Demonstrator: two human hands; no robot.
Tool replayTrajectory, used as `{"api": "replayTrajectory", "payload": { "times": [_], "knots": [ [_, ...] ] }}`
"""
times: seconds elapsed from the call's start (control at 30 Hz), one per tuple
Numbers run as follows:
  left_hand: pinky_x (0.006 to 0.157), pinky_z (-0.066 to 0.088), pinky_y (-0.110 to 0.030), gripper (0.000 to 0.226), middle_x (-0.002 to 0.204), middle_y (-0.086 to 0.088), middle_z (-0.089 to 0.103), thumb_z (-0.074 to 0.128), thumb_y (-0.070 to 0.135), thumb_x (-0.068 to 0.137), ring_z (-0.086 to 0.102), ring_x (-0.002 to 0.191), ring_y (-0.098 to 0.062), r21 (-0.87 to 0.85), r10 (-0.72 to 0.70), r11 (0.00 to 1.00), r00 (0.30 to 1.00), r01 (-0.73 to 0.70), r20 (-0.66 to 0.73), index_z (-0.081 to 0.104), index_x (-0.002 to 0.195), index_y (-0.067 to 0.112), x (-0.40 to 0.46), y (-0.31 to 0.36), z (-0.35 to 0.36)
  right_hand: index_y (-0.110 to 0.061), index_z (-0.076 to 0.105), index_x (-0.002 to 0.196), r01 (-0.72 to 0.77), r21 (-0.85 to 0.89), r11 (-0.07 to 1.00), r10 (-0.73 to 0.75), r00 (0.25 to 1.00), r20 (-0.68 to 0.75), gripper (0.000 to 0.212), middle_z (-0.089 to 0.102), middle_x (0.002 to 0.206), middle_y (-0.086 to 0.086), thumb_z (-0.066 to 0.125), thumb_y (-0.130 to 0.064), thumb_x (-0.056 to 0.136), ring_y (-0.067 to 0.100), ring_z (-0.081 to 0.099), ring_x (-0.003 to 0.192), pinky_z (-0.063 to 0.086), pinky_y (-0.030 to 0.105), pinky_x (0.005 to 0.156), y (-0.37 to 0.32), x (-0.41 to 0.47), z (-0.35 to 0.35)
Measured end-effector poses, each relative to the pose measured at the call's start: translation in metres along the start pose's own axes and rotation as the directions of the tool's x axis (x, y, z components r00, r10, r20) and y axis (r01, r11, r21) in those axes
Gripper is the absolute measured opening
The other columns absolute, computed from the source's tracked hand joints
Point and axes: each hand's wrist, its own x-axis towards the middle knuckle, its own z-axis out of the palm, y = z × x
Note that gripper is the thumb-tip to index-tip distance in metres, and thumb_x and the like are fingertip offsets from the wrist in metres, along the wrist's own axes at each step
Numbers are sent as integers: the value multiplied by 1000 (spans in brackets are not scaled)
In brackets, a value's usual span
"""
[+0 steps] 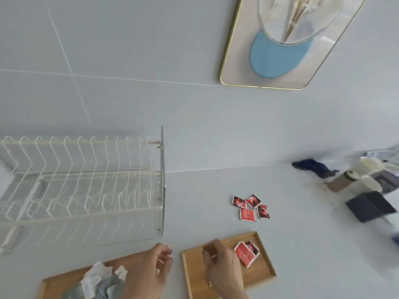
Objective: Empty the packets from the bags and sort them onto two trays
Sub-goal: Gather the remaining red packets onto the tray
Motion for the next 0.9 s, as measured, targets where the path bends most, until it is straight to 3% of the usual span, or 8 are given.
{"api": "replayTrajectory", "payload": {
  "times": [0.1, 0.2, 0.3, 0.4, 0.53, 0.67, 0.83, 0.9],
  "knots": [
    [71, 57, -21, 8, 97, 40, 62, 65, 36, 87, 68, 77, 3, 12, 19, 1000, 998, -19, 52, 61, 91, 43, 17, 45, 38, -33, 68, 89, -37, 18, 999, 37, 999, -38, 7, 72, 76, -17, 67, -26, 87, -1, 63, 67, 44, 12, 62, 36, 31, -40],
    [78, 57, -21, 8, 88, 28, 69, 62, 42, 88, 67, 81, 8, 47, 26, 999, 999, -28, 45, 59, 96, 44, 35, 86, 76, -31, 69, 91, -92, 46, 995, 96, 993, -75, 9, 70, 78, -17, 67, -22, 88, 4, 67, 71, 55, 24, 69, 77, 68, -81],
    [82, 56, -21, 12, 97, 27, 66, 61, 39, 92, 65, 86, 8, 81, 28, 996, 997, -34, 72, 58, 103, 43, 54, 122, 108, -30, 69, 93, -115, 0, 993, 114, 986, -122, 14, 71, 88, -14, 67, -17, 88, 11, 68, 75, 56, 32, 72, 118, 105, -115],
    [88, 51, -18, 17, 109, 27, 61, 57, 38, 95, 60, 98, 7, 148, 44, 987, 996, -56, 82, 55, 111, 43, 74, 153, 133, -26, 72, 99, -49, -108, 993, 34, 990, -139, 20, 70, 99, -8, 68, -12, 85, 17, 68, 83, 55, 33, 72, 147, 143, -138],
    [100, 45, -20, 24, 123, 26, 57, 56, 34, 97, 52, 118, 5, 233, 97, 965, 988, -123, 123, 54, 121, 39, 107, 187, 159, -25, 73, 104, 66, -214, 975, -86, 993, -86, 25, 68, 104, -5, 66, -10, 86, 23, 63, 101, 53, 34, 73, 168, 184, -147],
    [107, 41, -27, 34, 135, 17, 55, 56, 29, 98, 48, 127, -7, 361, 164, 905, 968, -225, 192, 52, 132, 33, 137, 210, 179, -24, 70, 113, 59, -222, 973, -73, 996, -54, 29, 67, 115, -4, 67, -13, 86, 24, 58, 111, 54, 37, 76, 178, 206, -143],
    [115, 34, -32, 45, 144, 11, 50, 58, 25, 97, 41, 135, -13, 470, 198, 821, 934, -324, 299, 46, 139, 30, 165, 216, 205, -28, 65, 118, 73, -192, 979, -82, 996, -40, 41, 68, 108, -8, 74, -13, 80, 23, 57, 102, 53, 35, 64, 193, 215, -133],
    [115, 34, -33, 46, 145, 11, 49, 60, 23, 95, 39, 135, -14, 499, 194, 791, 918, -354, 345, 46, 139, 29, 171, 211, 213, -29, 62, 122, 45, -135, 990, -48, 999, -17, 48, 63, 110, -6, 76, -15, 79, 23, 57, 104, 52, 34, 69, 197, 218, -130]
  ]
}}
